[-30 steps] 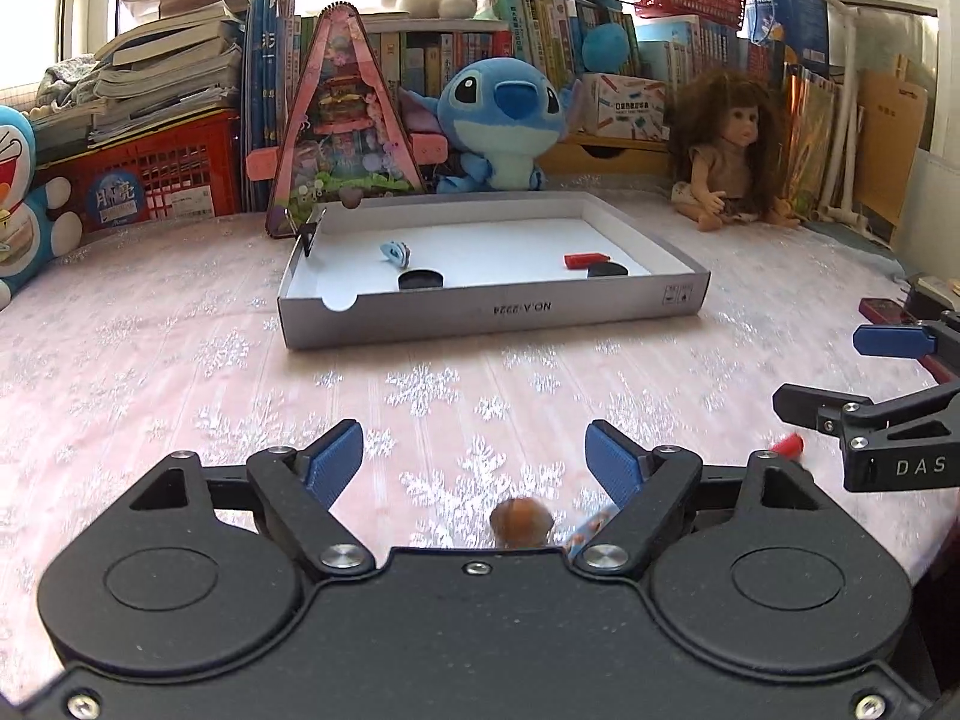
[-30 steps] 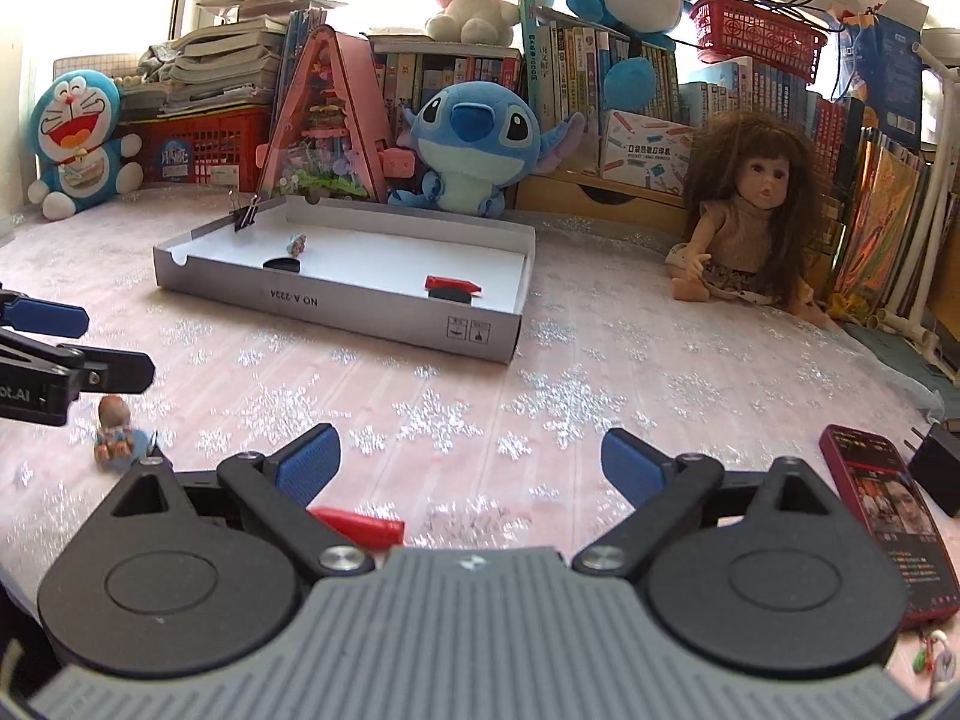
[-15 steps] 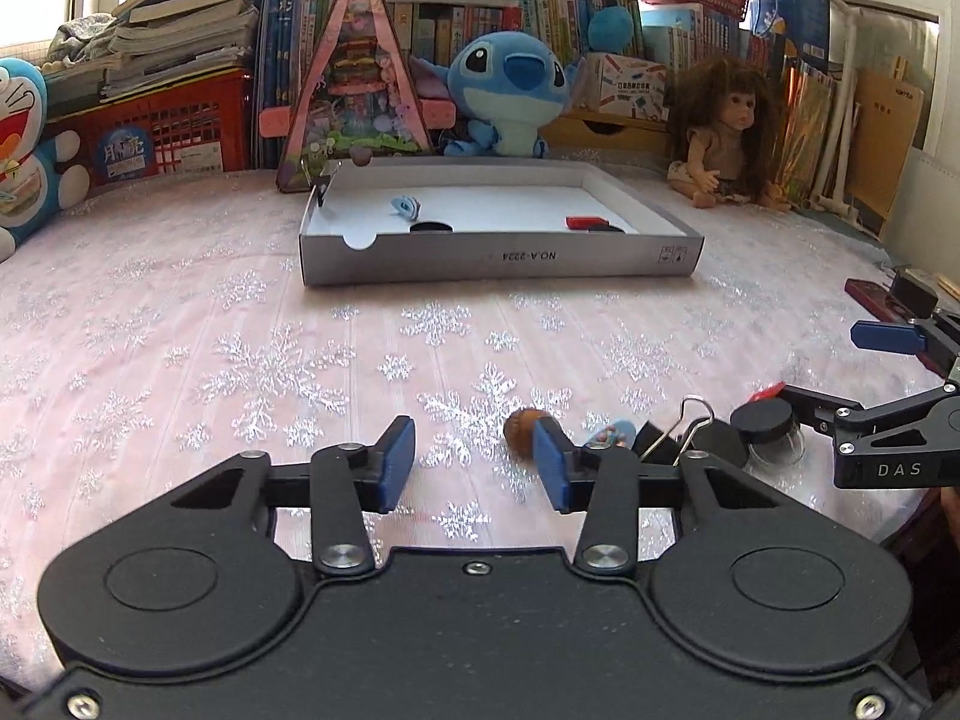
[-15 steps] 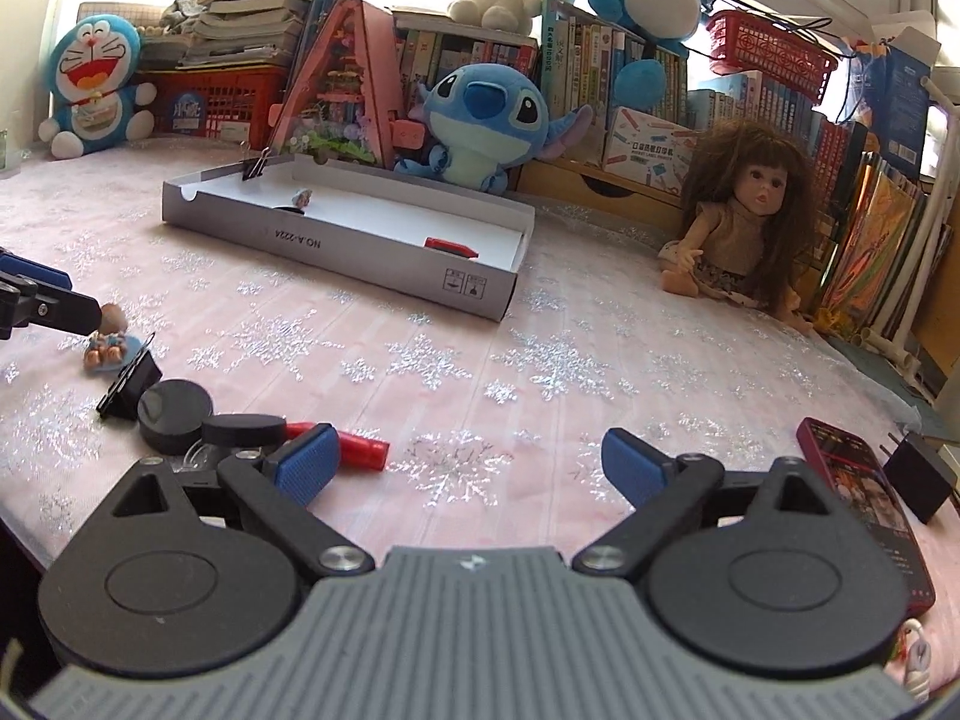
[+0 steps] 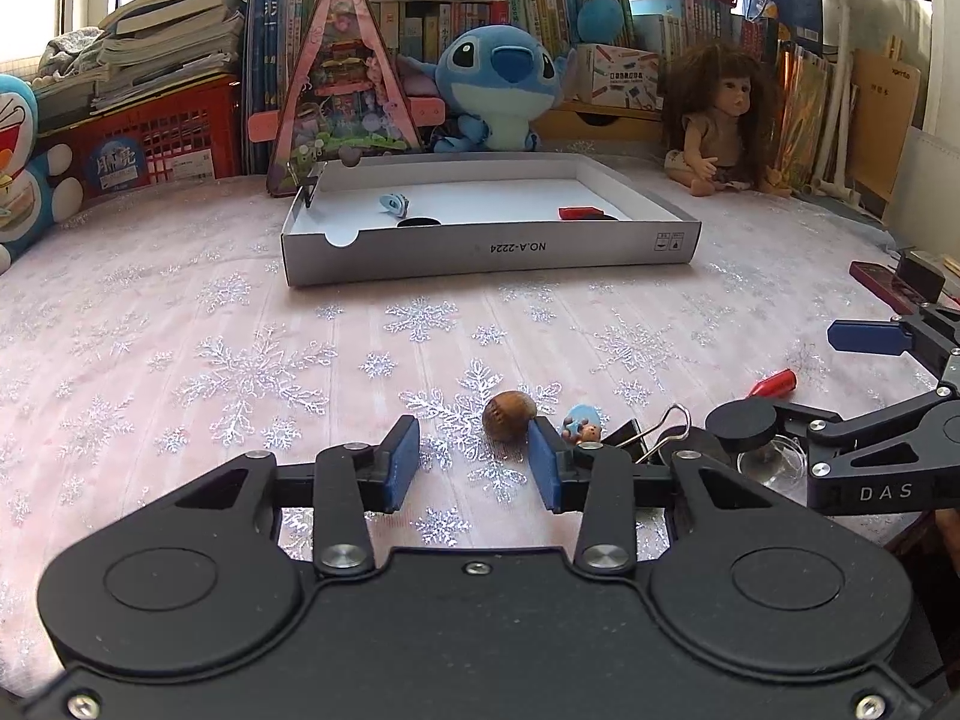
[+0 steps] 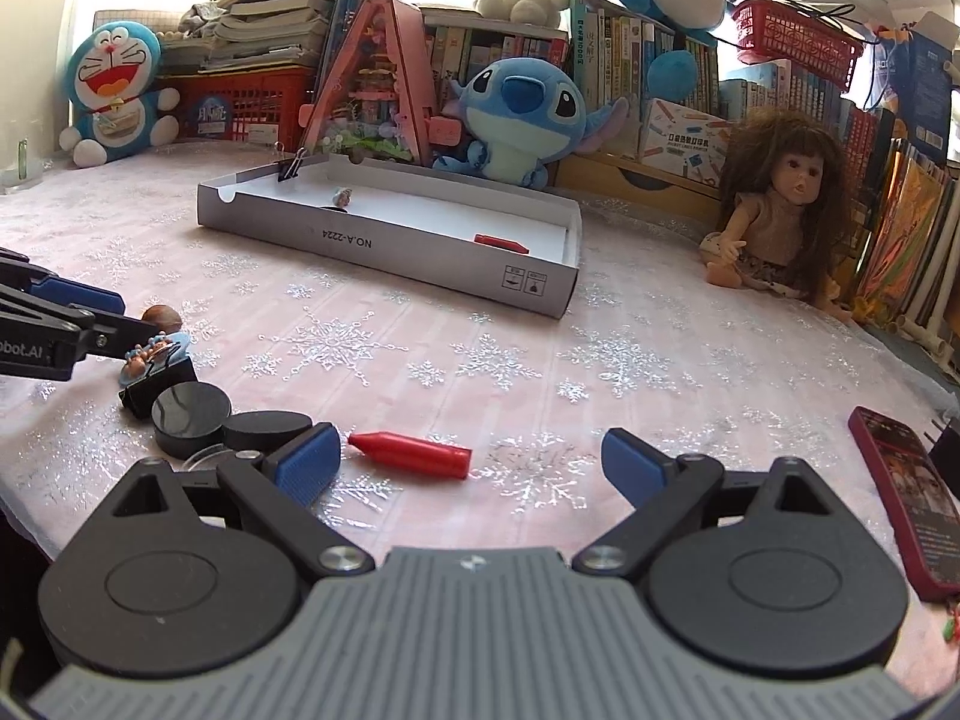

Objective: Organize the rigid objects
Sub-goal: 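Grasp the brown acorn with the left tool while the right tool grasps a red crayon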

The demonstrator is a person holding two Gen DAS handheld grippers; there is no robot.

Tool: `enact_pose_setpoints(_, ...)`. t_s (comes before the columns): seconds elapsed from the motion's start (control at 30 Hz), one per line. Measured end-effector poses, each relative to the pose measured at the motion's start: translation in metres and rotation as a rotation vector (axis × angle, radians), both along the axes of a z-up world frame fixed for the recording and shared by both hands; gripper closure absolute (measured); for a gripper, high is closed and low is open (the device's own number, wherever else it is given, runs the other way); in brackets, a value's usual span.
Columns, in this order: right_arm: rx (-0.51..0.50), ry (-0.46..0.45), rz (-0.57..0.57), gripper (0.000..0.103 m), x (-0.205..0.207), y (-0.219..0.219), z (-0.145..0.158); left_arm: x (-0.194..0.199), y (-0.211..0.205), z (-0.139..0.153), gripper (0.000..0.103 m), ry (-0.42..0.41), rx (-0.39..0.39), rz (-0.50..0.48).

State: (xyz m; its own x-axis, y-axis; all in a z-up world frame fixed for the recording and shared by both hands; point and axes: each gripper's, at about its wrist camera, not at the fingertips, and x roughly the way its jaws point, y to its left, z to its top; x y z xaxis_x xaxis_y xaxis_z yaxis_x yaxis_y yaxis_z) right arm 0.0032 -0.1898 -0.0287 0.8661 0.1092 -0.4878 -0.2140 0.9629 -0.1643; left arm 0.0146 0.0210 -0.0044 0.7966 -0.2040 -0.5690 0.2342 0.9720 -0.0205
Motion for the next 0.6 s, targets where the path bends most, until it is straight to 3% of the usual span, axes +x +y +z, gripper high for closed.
enact_pose_setpoints(0.4, 0.023, -0.032, -0.057, 0.005, -0.007, 0.008, -0.004, 0.011, -0.004, -0.002, 0.069, -0.009, -0.032, 0.015)
enact_pose_setpoints(0.5, 0.038, -0.034, -0.060, 0.006, -0.010, 0.008, -0.005, 0.014, -0.004, -0.003, 0.080, -0.006, -0.051, 0.009)
enact_pose_setpoints(0.6, 0.061, -0.031, -0.053, 0.012, -0.011, 0.008, -0.004, 0.014, -0.008, -0.004, 0.086, -0.010, -0.051, -0.003)
